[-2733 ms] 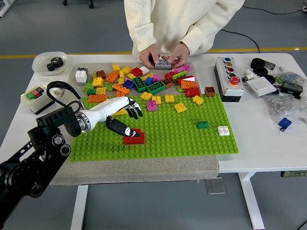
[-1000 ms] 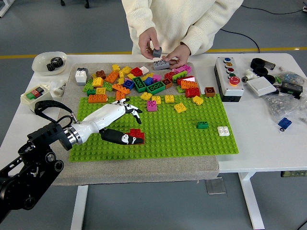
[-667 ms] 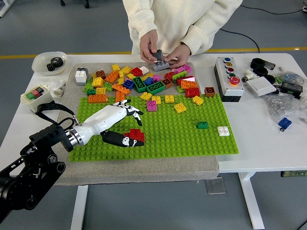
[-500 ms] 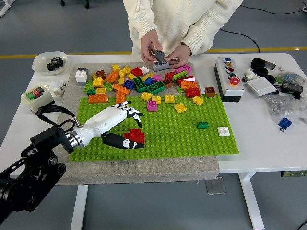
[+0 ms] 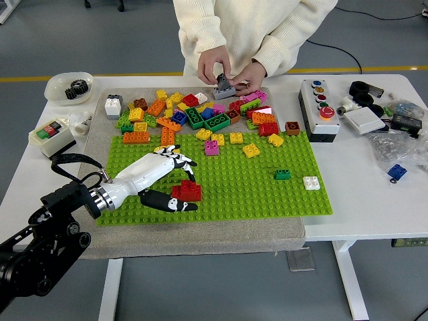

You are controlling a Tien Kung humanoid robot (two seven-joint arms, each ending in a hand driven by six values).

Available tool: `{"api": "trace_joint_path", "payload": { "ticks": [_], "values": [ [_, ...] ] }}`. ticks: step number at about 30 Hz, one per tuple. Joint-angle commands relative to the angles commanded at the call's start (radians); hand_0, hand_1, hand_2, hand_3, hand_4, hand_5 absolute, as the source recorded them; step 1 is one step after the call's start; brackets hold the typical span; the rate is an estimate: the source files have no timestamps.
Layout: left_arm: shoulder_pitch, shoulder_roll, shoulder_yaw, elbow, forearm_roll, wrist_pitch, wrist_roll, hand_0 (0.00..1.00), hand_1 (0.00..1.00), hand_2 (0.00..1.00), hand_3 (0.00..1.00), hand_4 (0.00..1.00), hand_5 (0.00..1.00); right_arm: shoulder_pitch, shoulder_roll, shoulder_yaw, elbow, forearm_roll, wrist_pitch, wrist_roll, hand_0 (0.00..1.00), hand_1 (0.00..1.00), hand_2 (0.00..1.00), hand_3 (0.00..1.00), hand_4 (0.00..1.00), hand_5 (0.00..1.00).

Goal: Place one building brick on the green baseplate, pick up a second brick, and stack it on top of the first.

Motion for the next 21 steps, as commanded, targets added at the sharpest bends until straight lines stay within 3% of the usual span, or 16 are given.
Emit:
{"api": "trace_joint_path", "payload": {
  "ticks": [21],
  "values": [
    [0.005,-0.004,0.007,0.021,-0.005,0.014,0.001,0.998,0.853,0.799,0.550,0.998,0.661,-0.001,0.001,-0.001,0.000,0.000,0.000,0.000,0.747,0.656,0.728,0.615,0.858,0.357]
  ]
}}
